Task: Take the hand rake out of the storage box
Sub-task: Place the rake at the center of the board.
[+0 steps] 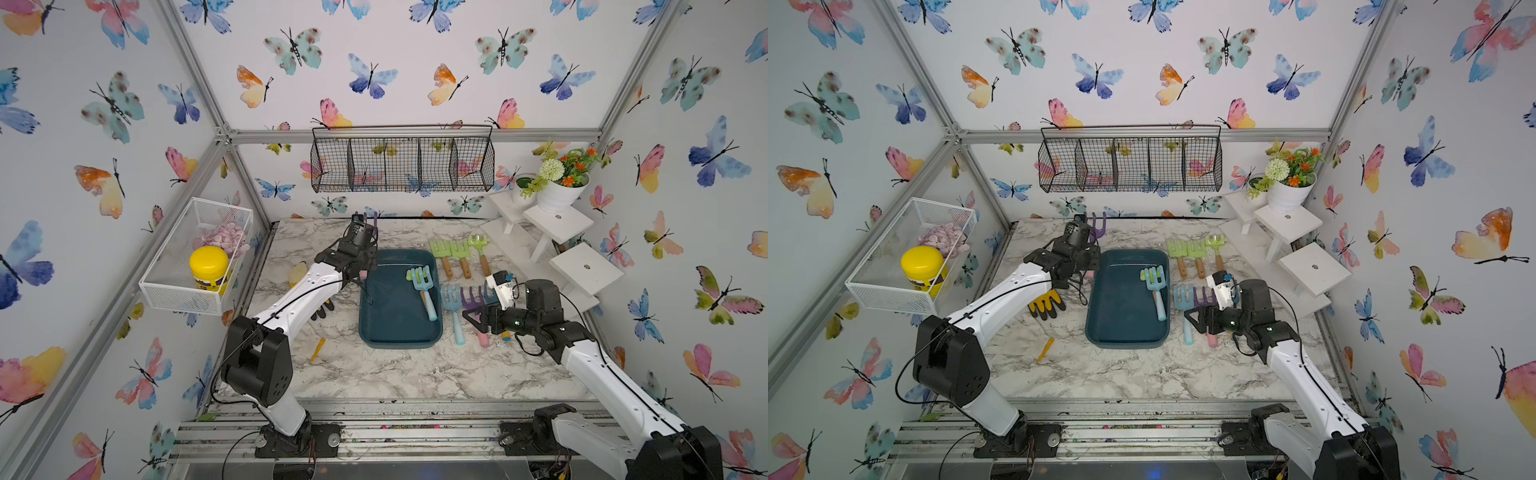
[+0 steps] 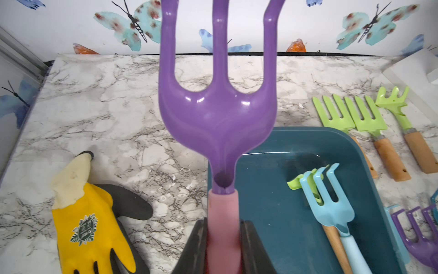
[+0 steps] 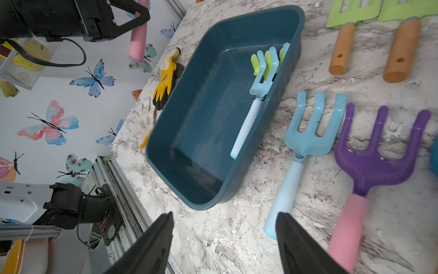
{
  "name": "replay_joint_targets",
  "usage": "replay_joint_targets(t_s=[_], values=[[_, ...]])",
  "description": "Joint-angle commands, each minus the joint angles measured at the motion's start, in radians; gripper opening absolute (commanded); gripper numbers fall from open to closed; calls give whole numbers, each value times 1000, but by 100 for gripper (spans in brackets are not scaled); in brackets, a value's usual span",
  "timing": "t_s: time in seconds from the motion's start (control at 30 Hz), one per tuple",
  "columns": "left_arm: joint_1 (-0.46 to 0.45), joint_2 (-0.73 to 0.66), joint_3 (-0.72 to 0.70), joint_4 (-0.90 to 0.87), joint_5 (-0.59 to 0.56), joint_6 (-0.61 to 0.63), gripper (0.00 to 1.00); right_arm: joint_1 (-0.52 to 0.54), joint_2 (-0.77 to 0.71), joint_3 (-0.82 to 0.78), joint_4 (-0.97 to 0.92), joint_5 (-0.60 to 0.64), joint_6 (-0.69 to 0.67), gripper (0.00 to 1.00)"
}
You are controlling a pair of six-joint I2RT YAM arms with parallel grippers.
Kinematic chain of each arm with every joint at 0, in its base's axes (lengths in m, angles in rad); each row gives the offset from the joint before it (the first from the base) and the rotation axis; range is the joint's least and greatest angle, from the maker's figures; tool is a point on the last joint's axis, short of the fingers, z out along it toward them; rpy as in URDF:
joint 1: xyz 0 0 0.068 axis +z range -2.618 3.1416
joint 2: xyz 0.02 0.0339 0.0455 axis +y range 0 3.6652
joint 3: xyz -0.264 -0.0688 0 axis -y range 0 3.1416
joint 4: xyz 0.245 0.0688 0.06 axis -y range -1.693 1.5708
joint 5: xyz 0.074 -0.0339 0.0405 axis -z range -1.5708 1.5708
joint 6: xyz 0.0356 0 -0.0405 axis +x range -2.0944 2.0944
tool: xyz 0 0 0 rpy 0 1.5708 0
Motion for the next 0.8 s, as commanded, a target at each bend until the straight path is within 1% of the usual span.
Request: replay_joint_targets(t_s=[0.0, 0.1, 0.27, 0.43, 0.53, 0.77], values=[[41, 30, 22, -17, -49, 60, 8, -3, 14, -10, 17, -41, 1, 74], [75, 50, 30, -17, -45, 81, 7, -3, 19, -9, 15, -47, 1, 74], [102, 73, 19, -10, -59, 110, 7, -3, 33, -10, 17, -45, -1, 74], [156, 103, -10, 24, -27, 133, 7, -3, 37, -10, 15, -35, -2, 74], [181, 143, 7, 34, -5, 149, 7, -3, 40, -9, 12, -35, -2, 74], [214, 264, 74, 49, -1, 186, 6, -3, 51, -6, 8, -29, -2, 74]])
